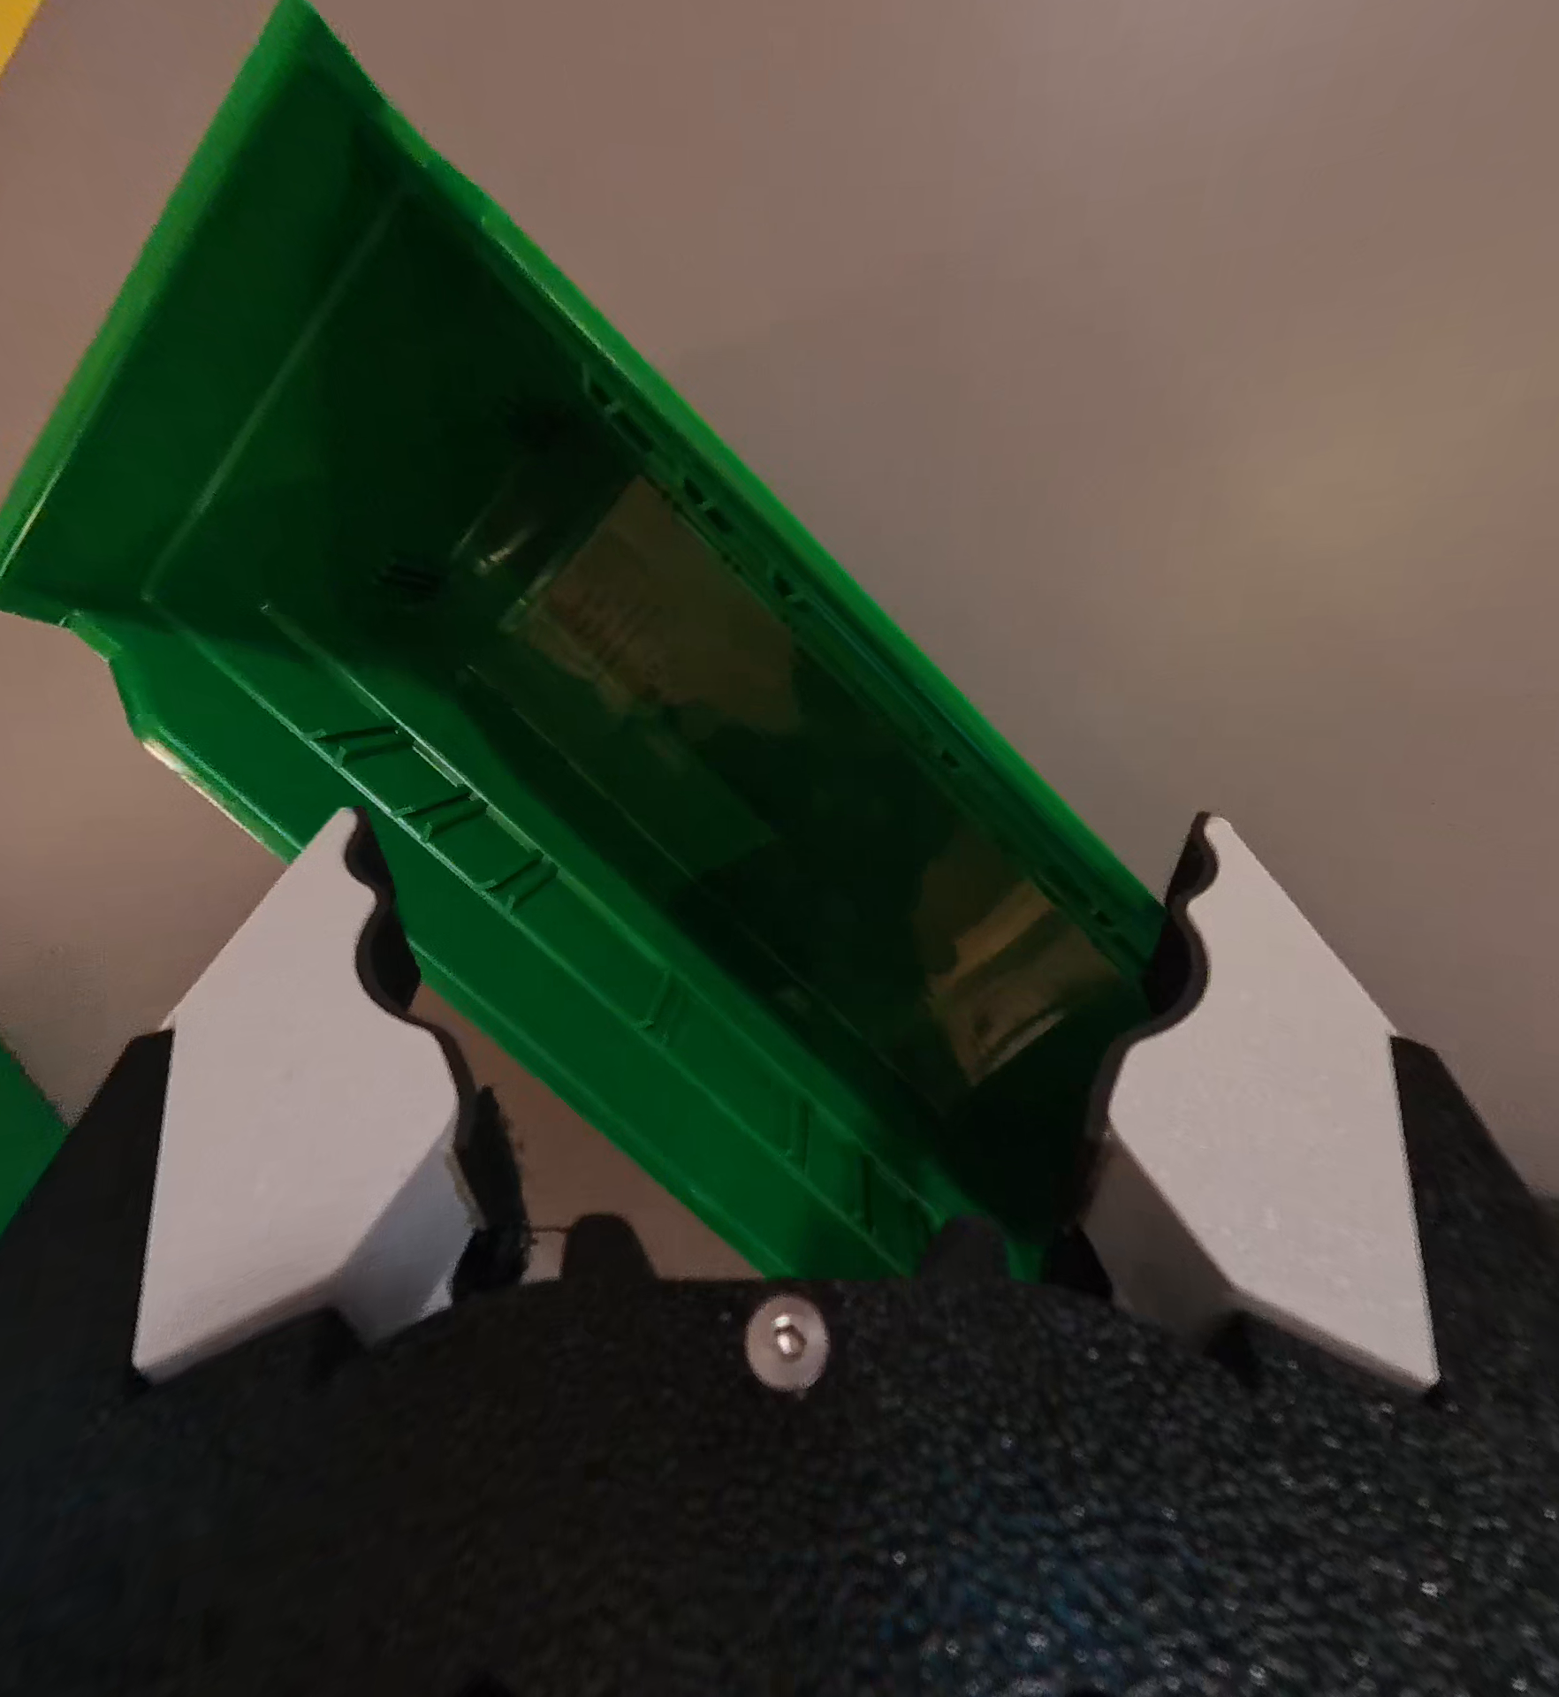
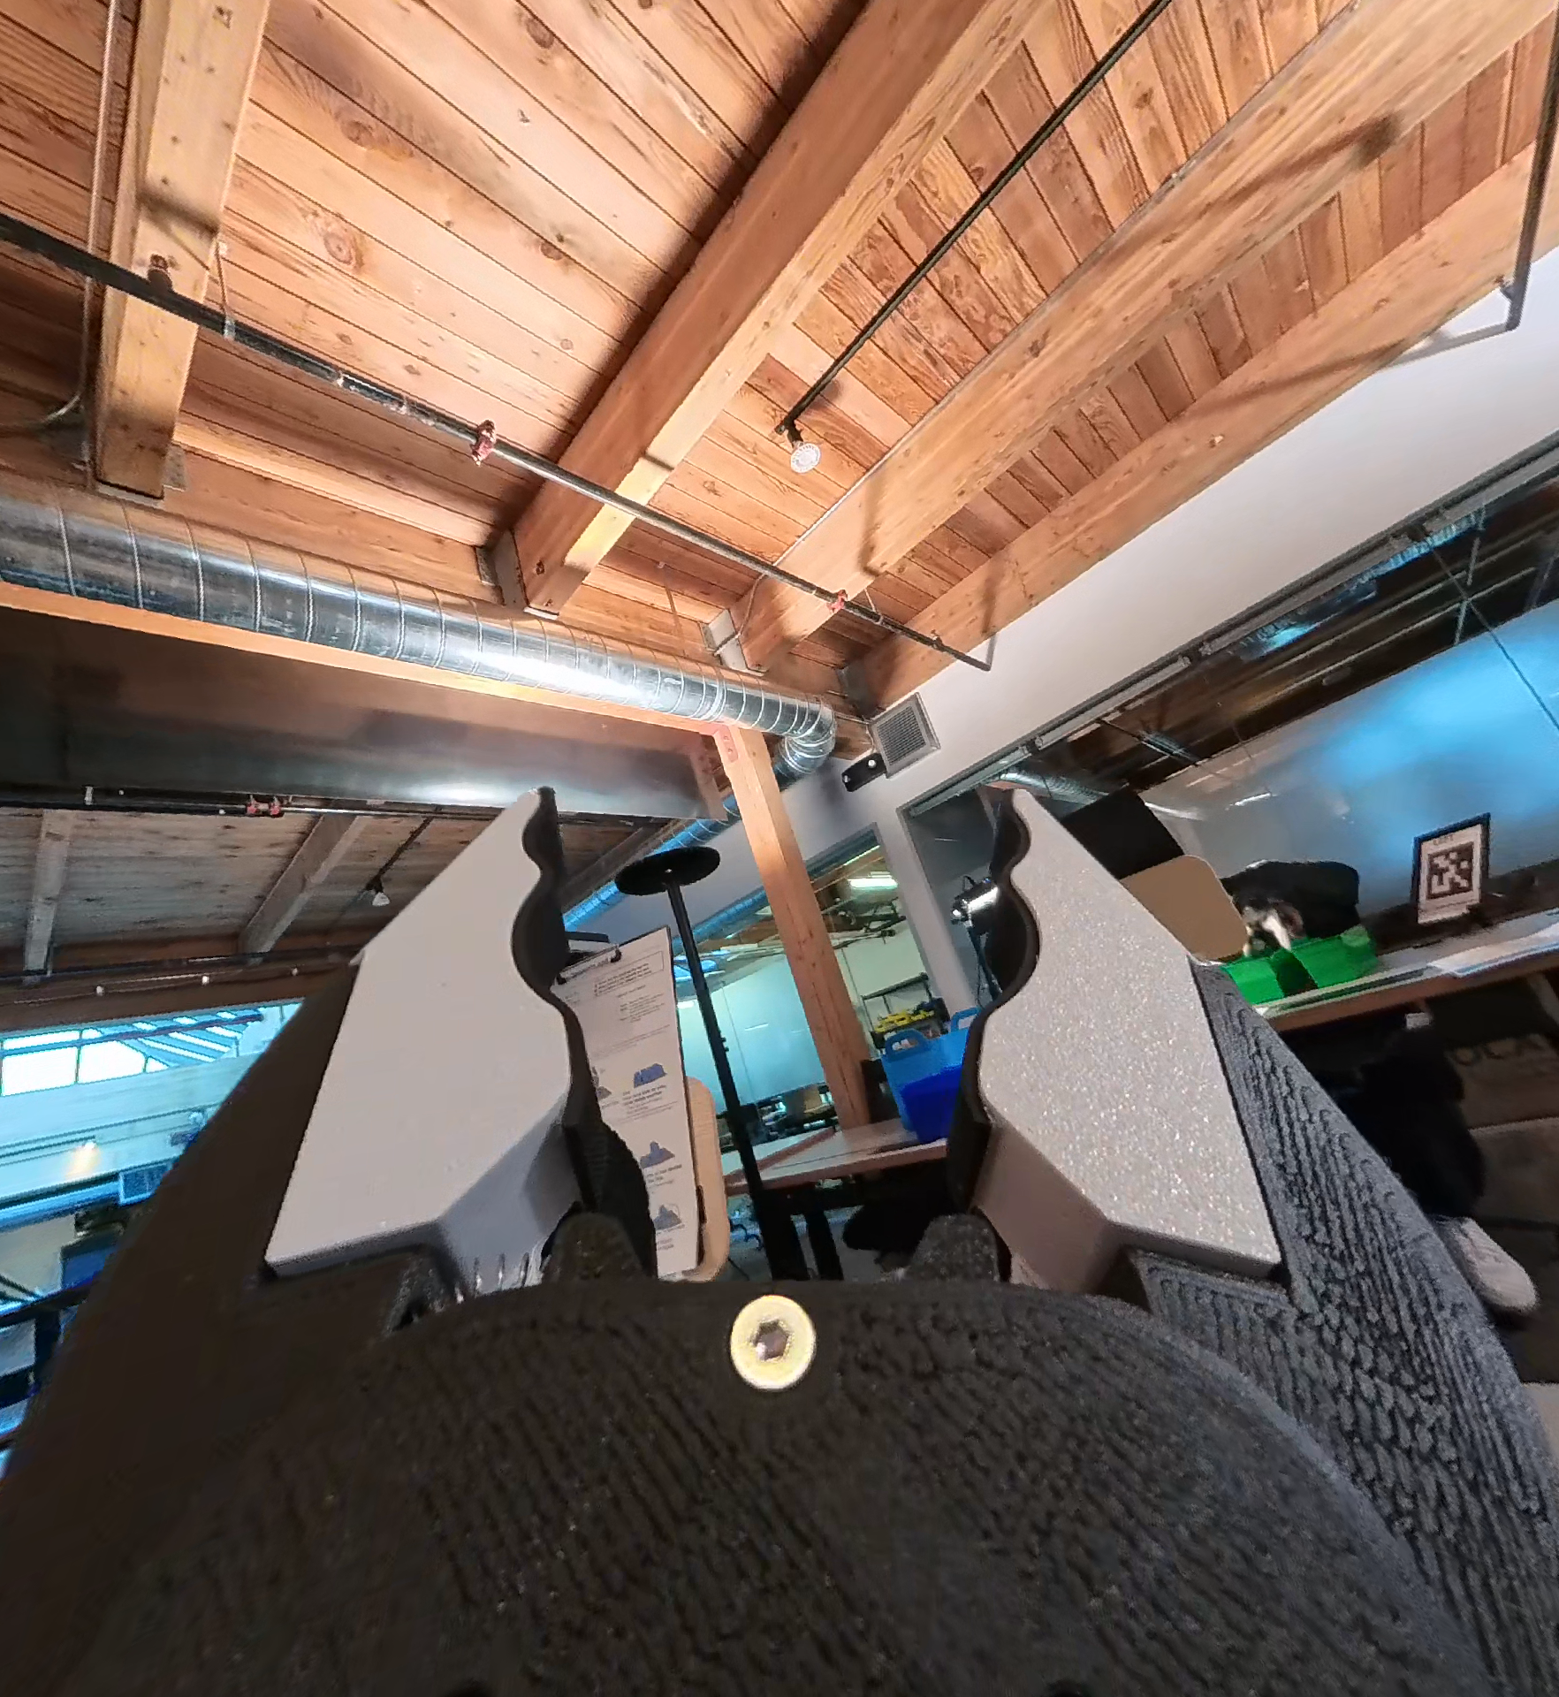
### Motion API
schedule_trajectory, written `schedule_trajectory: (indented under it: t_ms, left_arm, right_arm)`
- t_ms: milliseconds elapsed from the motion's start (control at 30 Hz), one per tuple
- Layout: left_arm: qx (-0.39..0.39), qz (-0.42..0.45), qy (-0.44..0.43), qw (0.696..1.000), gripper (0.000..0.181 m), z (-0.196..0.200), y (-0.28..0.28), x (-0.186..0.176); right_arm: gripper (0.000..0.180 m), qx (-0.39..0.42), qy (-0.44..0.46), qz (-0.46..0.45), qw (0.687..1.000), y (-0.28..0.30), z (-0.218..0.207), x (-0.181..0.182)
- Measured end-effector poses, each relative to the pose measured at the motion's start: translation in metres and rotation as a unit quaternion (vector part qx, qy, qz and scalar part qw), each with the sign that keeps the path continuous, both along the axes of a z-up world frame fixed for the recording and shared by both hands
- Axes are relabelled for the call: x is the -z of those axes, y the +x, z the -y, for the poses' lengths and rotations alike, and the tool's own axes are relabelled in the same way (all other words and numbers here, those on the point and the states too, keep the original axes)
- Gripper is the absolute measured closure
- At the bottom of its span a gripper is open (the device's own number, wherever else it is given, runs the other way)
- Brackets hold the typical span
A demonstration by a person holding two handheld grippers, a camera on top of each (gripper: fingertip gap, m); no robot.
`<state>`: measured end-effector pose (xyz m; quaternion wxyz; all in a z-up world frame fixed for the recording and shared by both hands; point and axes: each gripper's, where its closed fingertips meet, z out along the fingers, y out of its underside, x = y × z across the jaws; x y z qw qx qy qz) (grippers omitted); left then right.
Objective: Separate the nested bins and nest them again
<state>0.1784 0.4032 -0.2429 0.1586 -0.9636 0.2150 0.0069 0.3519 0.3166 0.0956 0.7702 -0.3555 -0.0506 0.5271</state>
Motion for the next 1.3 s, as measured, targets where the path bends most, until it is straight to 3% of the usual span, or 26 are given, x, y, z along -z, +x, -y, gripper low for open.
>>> schedule_trajectory:
  t_ms: [233,367,467,567,800,900,1067,1133,1300]
  left_arm:
    - [-0.026,0.004,-0.001,1.0,0.022,0.02,-0.09,-0.005]
    - [-0.068,0.17,0.072,0.98,0.021,0.024,-0.093,-0.05]
    - [-0.126,0.183,0.126,0.967,0.021,0.026,-0.124,-0.072]
    - [-0.166,0.143,0.098,0.971,0.021,0.037,-0.142,-0.051]
    - [-0.175,0.104,0.03,0.979,0.021,0.041,-0.122,0.01]
    - [-0.159,0.091,0.025,0.983,0.023,0.042,-0.121,0.012]
    - [-0.094,0.097,0.012,0.991,0.055,0.055,-0.125,0.004]
    - [-0.051,0.136,0.007,0.989,0.064,0.065,-0.12,-0.003]
    - [0.017,0.257,0.011,0.966,0.068,0.101,-0.113,-0.051]
  right_arm:
    - [0.087,-0.004,-0.003,0.002,1.0,-0.004,-0.002,0.0]
    - [0.086,-0.007,-0.004,0.008,1.0,-0.011,-0.003,0.0]
    - [0.086,-0.008,-0.005,0.014,1.0,-0.015,-0.004,0.0]
    - [0.087,-0.01,-0.008,0.017,1.0,-0.019,-0.006,0.001]
    - [0.086,-0.024,-0.015,0.029,0.999,-0.03,-0.01,0.002]
    - [0.086,-0.026,-0.015,0.033,0.999,-0.032,-0.011,0.002]
    - [0.086,-0.033,-0.02,0.028,0.999,-0.031,-0.016,0.004]
    - [0.087,-0.033,-0.024,0.027,0.999,-0.031,-0.018,0.005]
    - [0.086,-0.03,-0.031,0.034,0.999,-0.035,-0.024,0.007]
